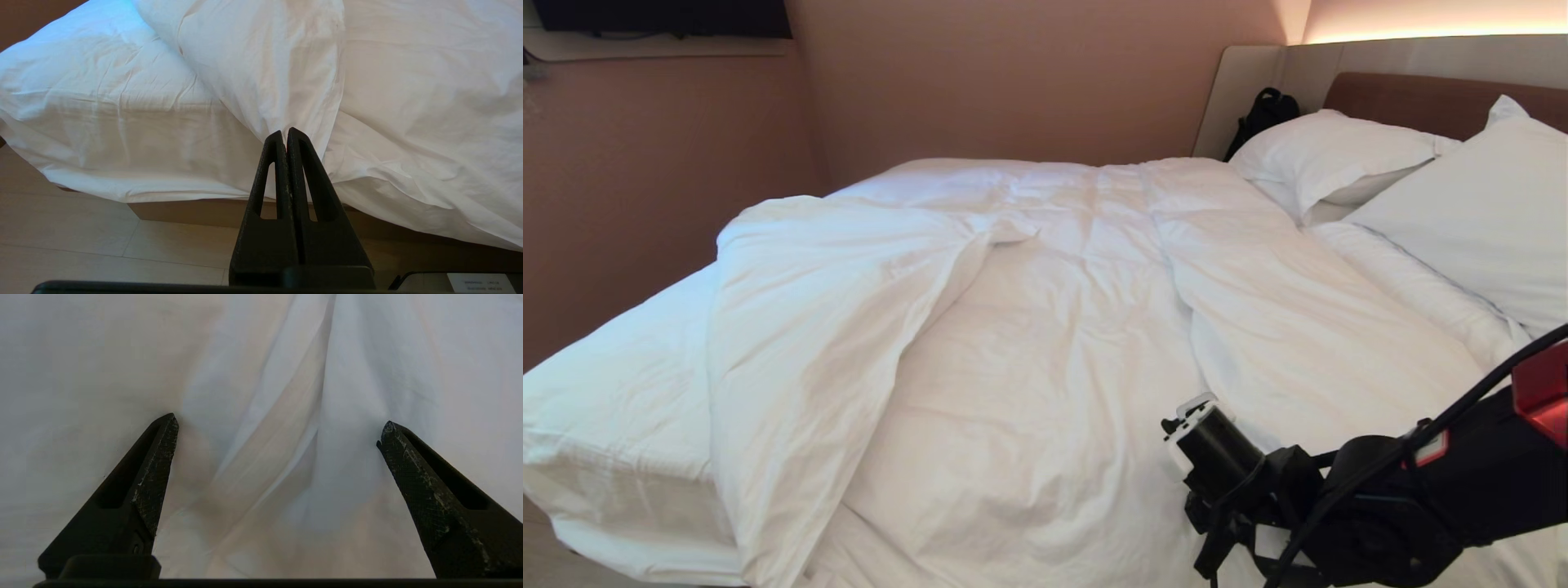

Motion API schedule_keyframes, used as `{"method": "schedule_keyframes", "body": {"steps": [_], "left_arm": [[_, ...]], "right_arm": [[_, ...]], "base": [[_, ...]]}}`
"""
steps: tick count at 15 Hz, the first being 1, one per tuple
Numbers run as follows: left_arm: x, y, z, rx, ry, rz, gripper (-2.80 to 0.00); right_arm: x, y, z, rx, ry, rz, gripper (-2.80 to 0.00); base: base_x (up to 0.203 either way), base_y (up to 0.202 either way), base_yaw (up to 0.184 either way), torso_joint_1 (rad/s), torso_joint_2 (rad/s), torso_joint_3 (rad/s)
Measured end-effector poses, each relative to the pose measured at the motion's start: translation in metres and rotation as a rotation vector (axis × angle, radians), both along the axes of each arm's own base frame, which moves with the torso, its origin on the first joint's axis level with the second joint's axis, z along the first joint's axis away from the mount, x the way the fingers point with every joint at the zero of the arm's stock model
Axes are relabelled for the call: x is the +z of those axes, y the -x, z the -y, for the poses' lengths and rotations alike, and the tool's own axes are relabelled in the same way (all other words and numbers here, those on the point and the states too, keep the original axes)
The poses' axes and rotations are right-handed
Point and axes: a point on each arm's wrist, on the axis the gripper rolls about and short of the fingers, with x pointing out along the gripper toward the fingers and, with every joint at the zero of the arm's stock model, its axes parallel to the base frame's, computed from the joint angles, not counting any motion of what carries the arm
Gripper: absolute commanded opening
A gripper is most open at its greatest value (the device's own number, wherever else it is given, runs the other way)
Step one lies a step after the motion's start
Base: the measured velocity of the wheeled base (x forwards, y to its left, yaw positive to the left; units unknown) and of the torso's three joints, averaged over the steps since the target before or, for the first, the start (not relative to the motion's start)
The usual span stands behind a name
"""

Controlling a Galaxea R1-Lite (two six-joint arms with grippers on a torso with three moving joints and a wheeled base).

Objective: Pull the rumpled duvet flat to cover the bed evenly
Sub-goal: Flatten the corners of the folded blanket

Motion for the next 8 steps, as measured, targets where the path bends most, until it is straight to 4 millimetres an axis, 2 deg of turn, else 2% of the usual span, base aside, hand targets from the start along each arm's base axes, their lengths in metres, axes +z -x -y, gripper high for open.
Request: {"method": "schedule_keyframes", "body": {"steps": [8], "left_arm": [[0.0000, 0.0000, 0.0000, 0.000, 0.000, 0.000, -2.80]], "right_arm": [[-0.0123, 0.0041, 0.0030, -0.053, 0.129, 0.035, 0.00]], "base": [[0.000, 0.000, 0.000, 0.000, 0.00, 0.000]]}}
